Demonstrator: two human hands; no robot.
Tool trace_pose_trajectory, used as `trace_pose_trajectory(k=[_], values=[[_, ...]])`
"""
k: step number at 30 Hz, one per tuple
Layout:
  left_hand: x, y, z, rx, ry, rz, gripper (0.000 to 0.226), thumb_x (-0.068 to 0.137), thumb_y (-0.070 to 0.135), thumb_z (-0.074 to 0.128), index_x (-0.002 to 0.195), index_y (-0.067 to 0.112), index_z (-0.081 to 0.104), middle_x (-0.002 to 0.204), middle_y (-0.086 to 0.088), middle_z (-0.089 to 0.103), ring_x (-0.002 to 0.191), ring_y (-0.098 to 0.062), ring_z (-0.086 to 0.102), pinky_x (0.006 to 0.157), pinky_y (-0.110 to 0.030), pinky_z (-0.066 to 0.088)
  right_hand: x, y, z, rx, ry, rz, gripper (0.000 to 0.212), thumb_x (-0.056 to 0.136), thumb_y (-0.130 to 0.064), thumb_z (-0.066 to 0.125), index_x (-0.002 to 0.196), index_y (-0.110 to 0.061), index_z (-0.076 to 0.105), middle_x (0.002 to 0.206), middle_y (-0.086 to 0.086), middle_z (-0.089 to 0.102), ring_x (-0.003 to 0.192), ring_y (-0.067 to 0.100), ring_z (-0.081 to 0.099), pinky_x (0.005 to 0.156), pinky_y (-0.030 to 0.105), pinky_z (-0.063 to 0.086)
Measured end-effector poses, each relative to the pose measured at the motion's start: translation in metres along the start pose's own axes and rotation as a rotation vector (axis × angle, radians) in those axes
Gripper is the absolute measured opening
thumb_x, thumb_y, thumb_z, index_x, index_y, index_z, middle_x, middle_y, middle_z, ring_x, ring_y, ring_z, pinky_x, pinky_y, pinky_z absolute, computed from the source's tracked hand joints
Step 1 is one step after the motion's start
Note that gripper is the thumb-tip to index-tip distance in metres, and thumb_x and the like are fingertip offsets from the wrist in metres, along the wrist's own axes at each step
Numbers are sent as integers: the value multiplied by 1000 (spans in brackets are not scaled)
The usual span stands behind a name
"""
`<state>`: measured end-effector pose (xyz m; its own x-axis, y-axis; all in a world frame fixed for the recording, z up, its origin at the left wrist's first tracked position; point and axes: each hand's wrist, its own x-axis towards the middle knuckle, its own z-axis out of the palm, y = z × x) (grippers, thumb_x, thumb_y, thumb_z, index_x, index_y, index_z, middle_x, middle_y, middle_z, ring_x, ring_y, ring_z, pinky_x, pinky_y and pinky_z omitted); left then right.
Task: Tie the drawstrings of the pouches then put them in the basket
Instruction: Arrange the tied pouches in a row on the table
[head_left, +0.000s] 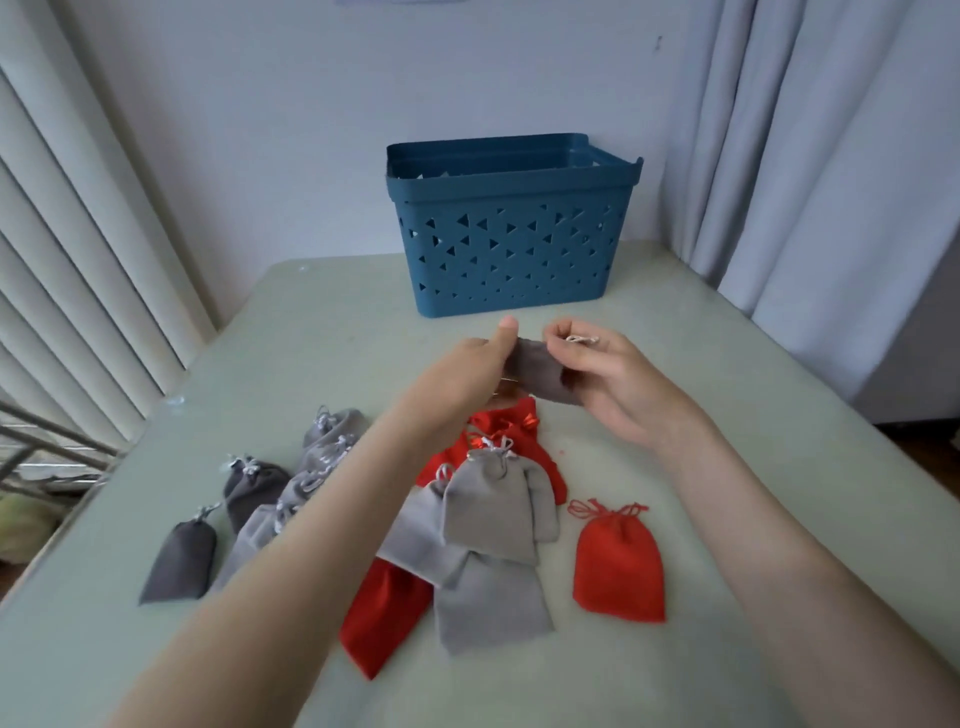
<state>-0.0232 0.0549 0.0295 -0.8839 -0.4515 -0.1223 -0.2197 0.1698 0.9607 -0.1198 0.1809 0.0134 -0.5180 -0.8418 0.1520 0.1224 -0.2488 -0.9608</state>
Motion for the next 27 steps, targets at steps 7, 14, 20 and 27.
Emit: trace_pose_trajectory(k=[7,14,20,27], values=[[-61,-34,-26,-357,130,166,33,92,35,57,91,4,69,80,-16,60,74,-23,52,69,-36,43,-23,18,47,260,-100,75,8,86,-16,56,87,-13,62,89,8,62,80,17,60,70,25,52],[-63,-72,-11,-715,185,140,20,77,29,61,75,9,60,58,0,51,54,-11,44,53,-22,36,-16,51,63,271,90,136,18,88,-16,51,93,-5,64,87,14,68,80,24,64,75,35,55],[-52,-86,-11,-770,174,107,35,79,33,59,95,3,55,69,-7,43,52,-8,41,47,-16,36,-15,59,66,334,190,46,23,84,-21,49,87,-8,67,77,7,70,73,16,68,68,29,57],[-52,-83,-17,-1018,116,95,29,85,32,51,79,11,70,64,0,49,49,-3,39,49,-13,38,-13,60,67,372,172,-82,28,78,-39,52,68,-21,71,82,0,70,76,13,67,71,28,56]])
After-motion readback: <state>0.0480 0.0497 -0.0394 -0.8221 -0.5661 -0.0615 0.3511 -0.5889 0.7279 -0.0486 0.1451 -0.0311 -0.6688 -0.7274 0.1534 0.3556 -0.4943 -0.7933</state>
